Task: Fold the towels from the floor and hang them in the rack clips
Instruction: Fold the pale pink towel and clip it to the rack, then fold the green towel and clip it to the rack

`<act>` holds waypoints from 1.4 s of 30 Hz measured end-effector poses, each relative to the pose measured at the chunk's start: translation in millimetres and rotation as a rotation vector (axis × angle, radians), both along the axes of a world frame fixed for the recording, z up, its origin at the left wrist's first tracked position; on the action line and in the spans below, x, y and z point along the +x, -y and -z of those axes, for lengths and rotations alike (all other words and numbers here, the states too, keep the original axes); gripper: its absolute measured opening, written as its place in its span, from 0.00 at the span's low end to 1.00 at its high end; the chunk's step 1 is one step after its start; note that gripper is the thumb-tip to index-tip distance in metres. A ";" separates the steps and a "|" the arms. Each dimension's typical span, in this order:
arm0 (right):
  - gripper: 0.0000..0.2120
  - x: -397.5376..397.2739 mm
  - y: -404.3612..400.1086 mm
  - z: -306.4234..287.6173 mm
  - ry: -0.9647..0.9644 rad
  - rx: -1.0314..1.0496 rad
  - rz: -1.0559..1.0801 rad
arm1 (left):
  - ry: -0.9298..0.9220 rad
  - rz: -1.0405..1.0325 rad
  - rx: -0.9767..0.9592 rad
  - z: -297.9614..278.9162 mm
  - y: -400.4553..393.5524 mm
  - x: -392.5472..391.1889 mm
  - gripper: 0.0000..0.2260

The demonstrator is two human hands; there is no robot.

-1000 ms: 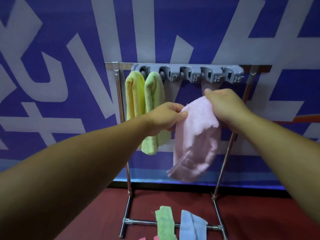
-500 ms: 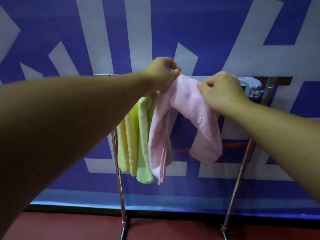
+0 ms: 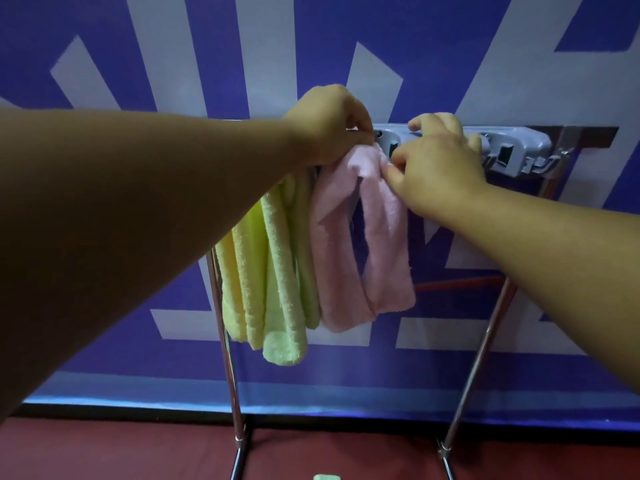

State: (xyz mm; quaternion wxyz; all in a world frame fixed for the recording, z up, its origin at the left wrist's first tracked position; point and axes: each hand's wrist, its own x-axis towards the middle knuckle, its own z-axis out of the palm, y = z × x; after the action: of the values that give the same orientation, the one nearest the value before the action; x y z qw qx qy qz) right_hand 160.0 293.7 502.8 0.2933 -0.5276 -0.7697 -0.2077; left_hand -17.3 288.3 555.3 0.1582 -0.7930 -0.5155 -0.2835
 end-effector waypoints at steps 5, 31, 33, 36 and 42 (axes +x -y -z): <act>0.18 -3.8 7.3 0.5 0.105 -0.020 0.076 | -0.119 -0.032 -0.142 -1.8 16.7 0.5 0.22; 0.12 16.0 226.4 93.3 0.137 -0.245 -0.238 | -0.110 -0.128 -0.063 141.0 249.3 22.3 0.23; 0.14 22.6 237.3 117.7 0.112 -0.300 -0.234 | -0.023 -0.115 -0.135 173.0 263.7 28.5 0.24; 0.16 33.2 246.5 171.6 0.106 -0.357 -0.223 | 0.143 -0.152 -0.266 228.9 283.9 40.0 0.29; 0.19 56.5 262.2 329.7 0.065 -0.703 -0.227 | 0.403 -0.335 -0.668 392.5 323.0 53.5 0.27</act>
State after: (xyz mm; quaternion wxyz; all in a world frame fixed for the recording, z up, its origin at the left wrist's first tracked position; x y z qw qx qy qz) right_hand 216.5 31.5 173.1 0.0907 -0.5005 -0.8566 0.0869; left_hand 36.2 -34.7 162.8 -0.1678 -0.6346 -0.7215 -0.2206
